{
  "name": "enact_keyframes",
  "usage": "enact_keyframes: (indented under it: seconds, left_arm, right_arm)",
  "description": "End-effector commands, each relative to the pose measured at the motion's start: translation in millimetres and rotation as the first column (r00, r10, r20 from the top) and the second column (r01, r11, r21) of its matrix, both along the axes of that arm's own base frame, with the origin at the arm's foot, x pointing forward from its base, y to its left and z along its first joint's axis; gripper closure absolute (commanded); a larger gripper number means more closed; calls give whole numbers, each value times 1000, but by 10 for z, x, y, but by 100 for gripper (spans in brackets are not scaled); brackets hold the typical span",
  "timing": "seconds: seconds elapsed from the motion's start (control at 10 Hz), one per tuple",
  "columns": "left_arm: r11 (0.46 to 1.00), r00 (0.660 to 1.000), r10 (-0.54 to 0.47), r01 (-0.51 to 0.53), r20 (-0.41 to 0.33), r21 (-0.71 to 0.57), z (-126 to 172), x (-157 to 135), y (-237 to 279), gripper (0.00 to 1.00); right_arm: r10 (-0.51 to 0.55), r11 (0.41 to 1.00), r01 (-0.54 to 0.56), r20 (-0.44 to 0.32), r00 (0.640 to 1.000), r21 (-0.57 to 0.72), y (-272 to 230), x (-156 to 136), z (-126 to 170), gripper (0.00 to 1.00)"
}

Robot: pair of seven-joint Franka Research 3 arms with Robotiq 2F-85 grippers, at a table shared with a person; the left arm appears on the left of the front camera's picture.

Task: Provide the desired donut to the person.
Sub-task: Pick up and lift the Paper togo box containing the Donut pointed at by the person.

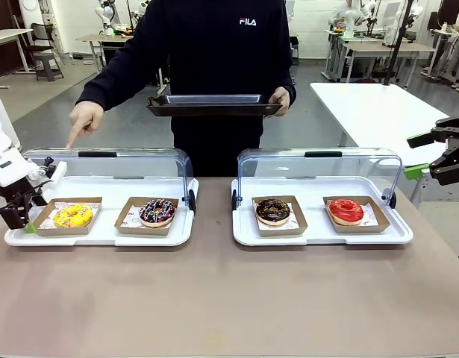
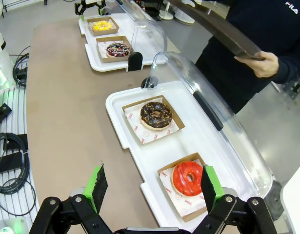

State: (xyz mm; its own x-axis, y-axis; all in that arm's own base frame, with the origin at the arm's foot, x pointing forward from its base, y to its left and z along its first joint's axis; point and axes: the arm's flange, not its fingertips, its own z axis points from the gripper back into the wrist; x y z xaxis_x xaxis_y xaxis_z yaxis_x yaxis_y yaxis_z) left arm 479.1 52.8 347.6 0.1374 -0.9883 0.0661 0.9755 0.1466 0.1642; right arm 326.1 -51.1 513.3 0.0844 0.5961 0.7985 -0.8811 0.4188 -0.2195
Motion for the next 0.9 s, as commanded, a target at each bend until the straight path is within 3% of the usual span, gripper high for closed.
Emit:
enact_keyframes:
  seconds: [0.0, 0.4, 0.5, 0.6, 0.7, 0.8]
  left_arm:
    - [1000, 1000, 12, -12, -20, 1, -70, 108, -16, 0]
    - [999, 998, 44, -44, -43, -5, -181, 159, 46, 0]
    - [999, 999, 45, -45, -29, -6, -178, 158, 43, 24]
    - [999, 998, 51, -51, -39, -7, -167, 158, 41, 60]
    - [999, 998, 52, -52, -39, -2, -163, 148, 45, 84]
    - [999, 998, 47, -47, -47, 5, -175, 147, 36, 100]
  right_arm:
    - [16, 1000, -17, 13, 1000, 18, 6, 22, -10, 0]
    - [16, 1000, -17, 13, 1000, 18, 6, 22, -10, 0]
    - [16, 1000, -17, 13, 1000, 18, 6, 22, -10, 0]
    - [16, 1000, -17, 13, 1000, 18, 6, 22, -10, 0]
    - [16, 1000, -17, 13, 1000, 18, 6, 22, -10, 0]
    - [16, 1000, -17, 13, 1000, 18, 6, 22, -10, 0]
